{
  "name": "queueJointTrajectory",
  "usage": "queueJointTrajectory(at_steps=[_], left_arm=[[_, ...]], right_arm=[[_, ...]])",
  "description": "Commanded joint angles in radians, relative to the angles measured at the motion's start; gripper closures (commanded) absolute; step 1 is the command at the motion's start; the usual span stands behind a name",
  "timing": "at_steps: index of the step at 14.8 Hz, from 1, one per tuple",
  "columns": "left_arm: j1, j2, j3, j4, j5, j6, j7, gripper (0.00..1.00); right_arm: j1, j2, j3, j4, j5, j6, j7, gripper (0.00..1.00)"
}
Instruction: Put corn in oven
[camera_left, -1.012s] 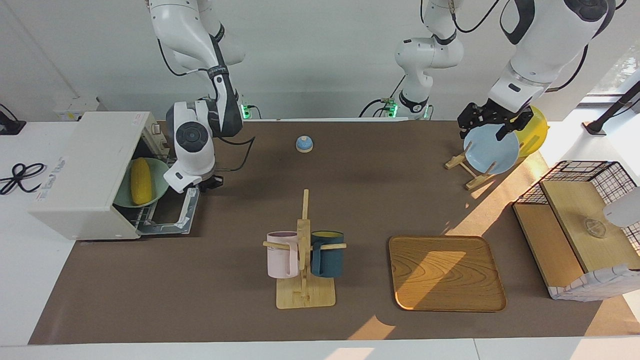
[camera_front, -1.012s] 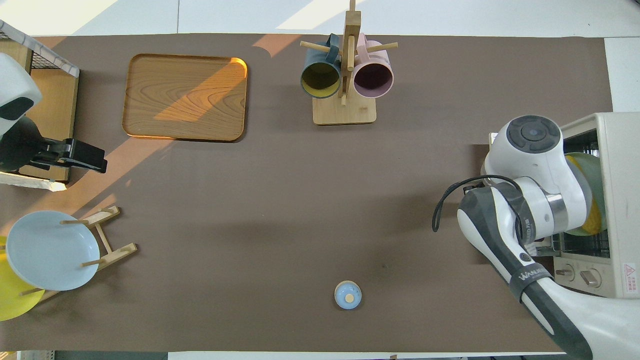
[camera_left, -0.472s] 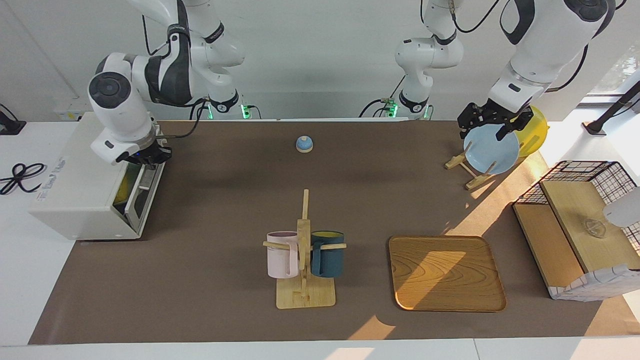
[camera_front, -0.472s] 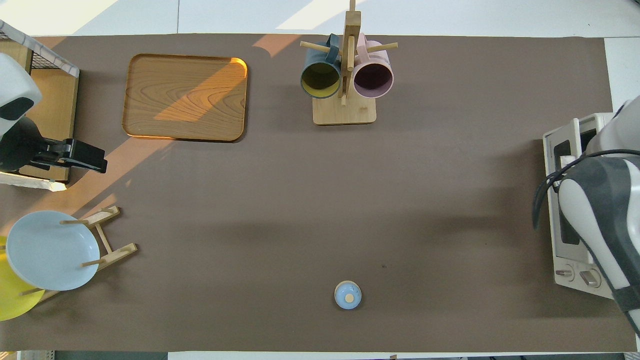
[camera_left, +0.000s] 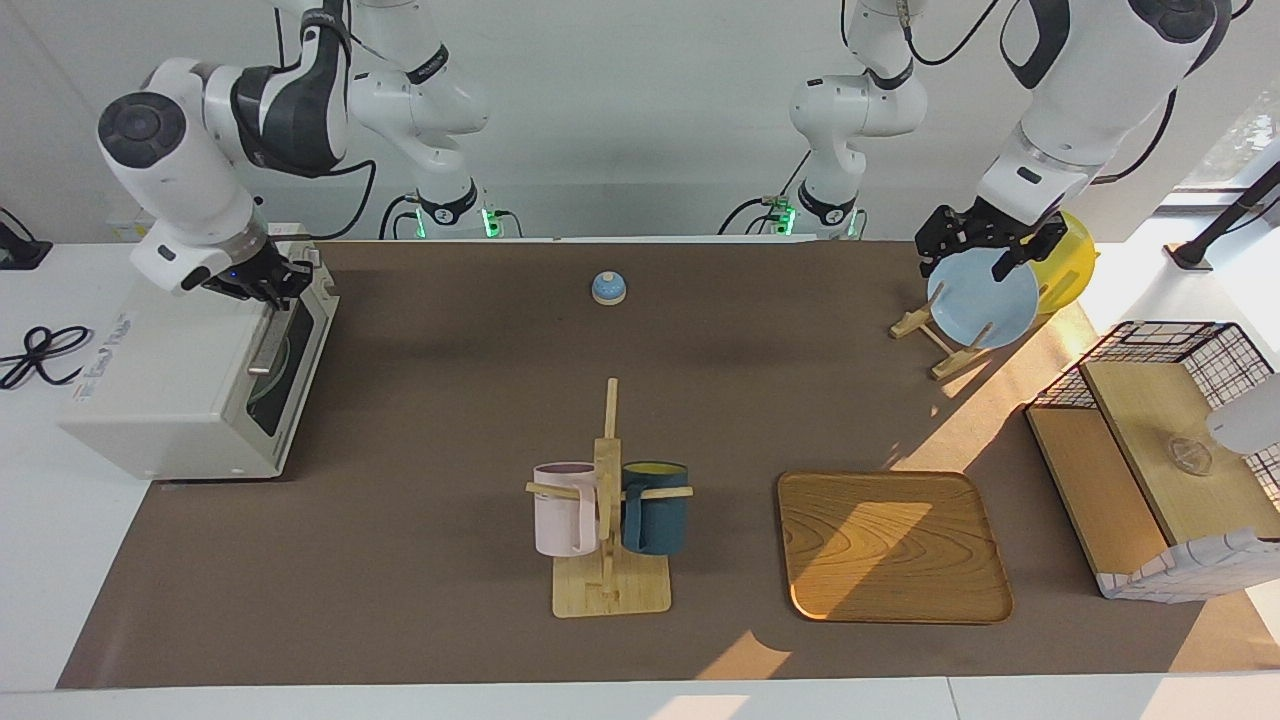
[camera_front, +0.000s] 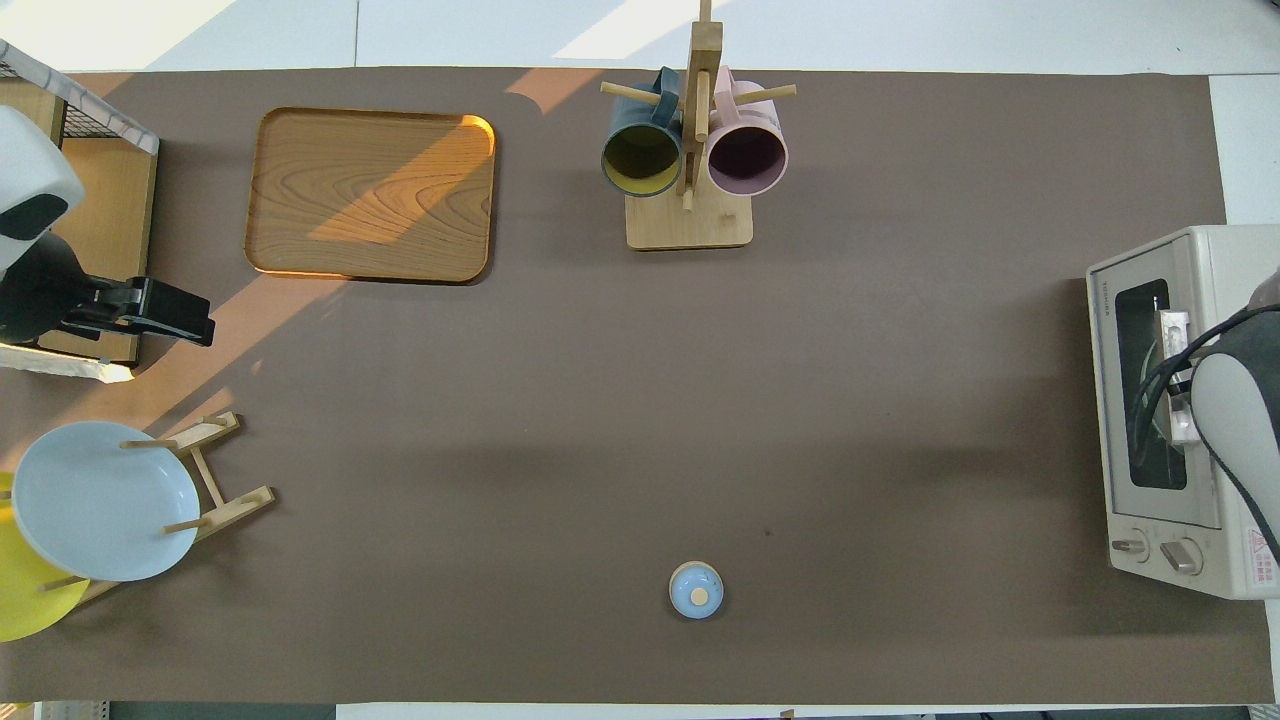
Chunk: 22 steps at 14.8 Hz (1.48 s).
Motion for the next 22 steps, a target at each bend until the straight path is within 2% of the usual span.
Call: queueJointTrajectory(at_steps=[1,3,4,5,10,22], left_arm=[[0.009,-0.013,-0.005,-0.006,0.019,-0.001,0.002,0.00],[0.009,-0.013,-0.005,-0.006,0.019,-0.001,0.002,0.00],[0.009,-0.013,-0.005,-0.006,0.019,-0.001,0.002,0.00],[0.008,-0.013,-0.005,-0.006,0.019,-0.001,0.002,0.00],[0.008,-0.013,-0.005,-0.004,0.019,-0.001,0.002,0.00],[0.008,-0.013,-0.005,-0.006,0.019,-0.001,0.002,0.00]], right_arm=[[0.012,-0.004,0.022,0.145,0.057,-0.097,0.030,0.54],[0.023,0.011,0.023,0.192,0.123,-0.110,0.047,0.37],[0.031,0.015,0.025,0.206,0.123,-0.123,0.055,0.24],[0.038,0.018,0.026,0.211,0.123,-0.121,0.055,0.00],[0.061,0.047,0.026,0.275,0.124,-0.166,0.090,0.00],[0.057,0.050,0.022,0.282,0.132,-0.172,0.156,0.00]])
